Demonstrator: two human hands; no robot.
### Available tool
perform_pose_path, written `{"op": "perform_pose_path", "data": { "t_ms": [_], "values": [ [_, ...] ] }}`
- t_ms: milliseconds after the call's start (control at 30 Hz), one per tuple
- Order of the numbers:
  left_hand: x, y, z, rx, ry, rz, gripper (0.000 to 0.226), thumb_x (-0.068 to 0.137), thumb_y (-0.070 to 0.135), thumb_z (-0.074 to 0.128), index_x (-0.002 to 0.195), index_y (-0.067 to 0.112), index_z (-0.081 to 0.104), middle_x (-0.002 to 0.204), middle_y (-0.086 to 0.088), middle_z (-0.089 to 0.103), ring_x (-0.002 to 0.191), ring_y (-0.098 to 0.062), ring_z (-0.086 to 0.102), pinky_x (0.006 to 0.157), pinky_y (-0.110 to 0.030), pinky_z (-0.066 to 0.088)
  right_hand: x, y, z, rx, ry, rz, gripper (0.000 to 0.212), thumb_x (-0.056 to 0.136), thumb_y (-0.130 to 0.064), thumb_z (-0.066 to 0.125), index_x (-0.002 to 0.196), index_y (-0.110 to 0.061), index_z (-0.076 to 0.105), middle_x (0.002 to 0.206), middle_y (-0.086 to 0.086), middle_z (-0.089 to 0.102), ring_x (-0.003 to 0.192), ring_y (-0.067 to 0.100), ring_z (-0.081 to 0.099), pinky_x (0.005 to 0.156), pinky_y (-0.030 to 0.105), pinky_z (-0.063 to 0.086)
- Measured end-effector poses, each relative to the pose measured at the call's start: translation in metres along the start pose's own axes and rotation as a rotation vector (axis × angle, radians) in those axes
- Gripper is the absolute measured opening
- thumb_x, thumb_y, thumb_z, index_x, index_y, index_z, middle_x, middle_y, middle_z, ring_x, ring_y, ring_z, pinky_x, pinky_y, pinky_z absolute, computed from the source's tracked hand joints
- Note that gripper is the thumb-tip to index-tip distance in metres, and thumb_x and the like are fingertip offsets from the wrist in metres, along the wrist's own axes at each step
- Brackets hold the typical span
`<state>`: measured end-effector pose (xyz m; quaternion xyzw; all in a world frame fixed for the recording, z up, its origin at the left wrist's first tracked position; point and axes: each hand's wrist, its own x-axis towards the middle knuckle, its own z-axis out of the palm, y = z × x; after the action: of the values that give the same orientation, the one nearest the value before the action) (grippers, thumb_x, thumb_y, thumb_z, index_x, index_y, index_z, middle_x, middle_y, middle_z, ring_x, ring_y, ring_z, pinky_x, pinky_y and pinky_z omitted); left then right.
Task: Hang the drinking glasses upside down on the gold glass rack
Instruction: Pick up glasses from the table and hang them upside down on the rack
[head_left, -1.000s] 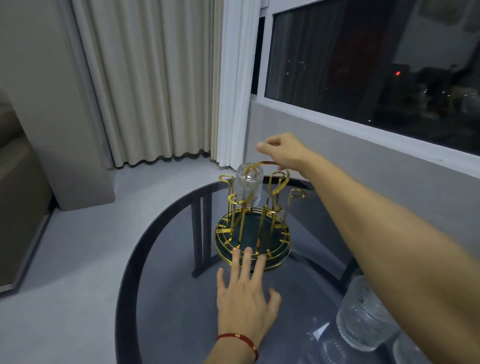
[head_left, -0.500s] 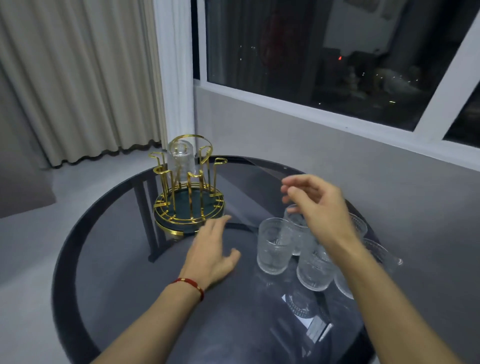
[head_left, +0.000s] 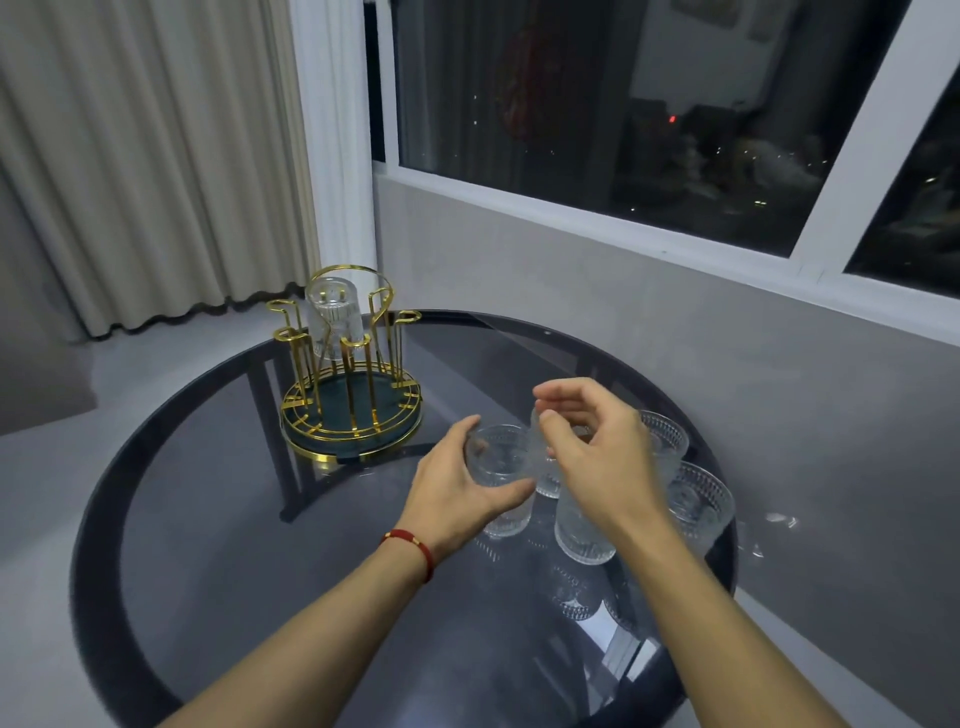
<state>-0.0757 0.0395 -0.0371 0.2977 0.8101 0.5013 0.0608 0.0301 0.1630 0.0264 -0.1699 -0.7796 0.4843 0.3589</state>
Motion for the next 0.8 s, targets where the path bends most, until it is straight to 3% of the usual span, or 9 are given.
{"op": "perform_pose_path", "data": {
  "t_ms": [100,200,300,367,433,467,533,633,800],
  "values": [
    [0.003,0.000,-0.015,-0.002,0.106,-0.046,0.094,0.059,0.062,0.084,0.138,0.021,0.053,0.130,0.004,0.063,0.118,-0.013,0.060,0.102,-0.039,0.052,-0.002,-0.002,0.005,0.057,-0.037,0.015,0.023,0.091,-0.008,0.068,0.104,-0.024,0.077,0.100,-0.005,0.079,0.097,0.013,0.074,0.086,0.053,0.062],
    [0.005,0.002,-0.034,-0.070,0.224,-0.066,0.074,0.059,0.058,0.088,0.119,0.027,0.058,0.113,0.008,0.067,0.098,-0.003,0.063,0.083,-0.027,0.055,-0.004,-0.008,0.017,0.140,-0.150,0.028,0.025,0.090,-0.020,0.069,0.114,-0.025,0.074,0.114,-0.007,0.077,0.109,0.006,0.071,0.099,0.046,0.059],
    [0.001,0.005,-0.057,-0.057,0.345,-0.030,0.074,0.056,0.070,0.080,0.114,0.031,0.053,0.104,0.018,0.061,0.093,0.006,0.059,0.074,-0.018,0.047,-0.012,-0.007,0.036,0.178,-0.466,0.206,0.074,0.087,-0.064,0.058,0.154,-0.033,0.046,0.158,-0.021,0.045,0.139,-0.009,0.045,0.122,0.034,0.037],
    [-0.005,0.002,-0.071,-0.054,0.429,-0.016,0.072,0.056,0.075,0.075,0.111,0.035,0.052,0.100,0.024,0.058,0.094,0.017,0.054,0.070,-0.009,0.041,-0.020,-0.003,0.053,0.147,-0.580,0.369,0.093,0.084,-0.084,0.042,0.165,-0.044,0.019,0.161,-0.033,0.022,0.151,-0.003,0.026,0.127,0.039,0.023],
    [-0.011,-0.005,-0.082,-0.117,0.469,-0.017,0.066,0.058,0.075,0.075,0.108,0.036,0.055,0.100,0.022,0.060,0.094,0.022,0.052,0.069,-0.008,0.042,-0.021,0.004,0.071,0.316,-0.603,0.504,0.078,0.096,-0.076,0.037,0.164,-0.039,0.025,0.167,-0.021,0.031,0.149,0.016,0.045,0.122,0.046,0.037],
    [-0.012,-0.009,-0.086,-0.165,0.461,-0.033,0.064,0.058,0.073,0.076,0.107,0.036,0.056,0.101,0.019,0.062,0.094,0.019,0.054,0.072,-0.011,0.045,-0.019,0.008,0.079,0.463,-0.589,0.570,0.065,0.104,-0.065,0.038,0.160,-0.031,0.037,0.162,-0.006,0.050,0.136,0.028,0.062,0.111,0.047,0.050],
    [-0.013,-0.016,-0.088,-0.270,0.413,-0.067,0.065,0.058,0.069,0.079,0.109,0.034,0.059,0.104,0.011,0.065,0.093,0.008,0.061,0.083,-0.027,0.053,-0.013,0.005,0.090,0.726,-0.511,0.680,0.049,0.111,-0.045,0.040,0.147,-0.015,0.054,0.138,0.016,0.071,0.113,0.046,0.073,0.091,0.050,0.063],
    [-0.008,-0.021,-0.087,-0.444,0.325,-0.108,0.070,0.059,0.060,0.082,0.116,0.028,0.059,0.113,0.000,0.068,0.106,-0.013,0.067,0.095,-0.049,0.056,-0.005,0.004,0.092,0.799,-0.413,0.660,0.040,0.113,-0.031,0.042,0.139,-0.007,0.060,0.121,0.020,0.079,0.108,0.039,0.077,0.084,0.048,0.064],
    [-0.001,-0.039,-0.089,-0.183,0.203,-0.065,0.076,0.076,0.077,0.055,0.137,0.031,0.054,0.122,0.014,0.062,0.108,0.006,0.059,0.085,-0.015,0.050,0.013,-0.002,0.083,0.590,-0.207,0.436,0.038,0.110,-0.023,0.052,0.147,-0.014,0.053,0.134,0.009,0.072,0.114,0.026,0.076,0.094,0.046,0.063]
  ]
}}
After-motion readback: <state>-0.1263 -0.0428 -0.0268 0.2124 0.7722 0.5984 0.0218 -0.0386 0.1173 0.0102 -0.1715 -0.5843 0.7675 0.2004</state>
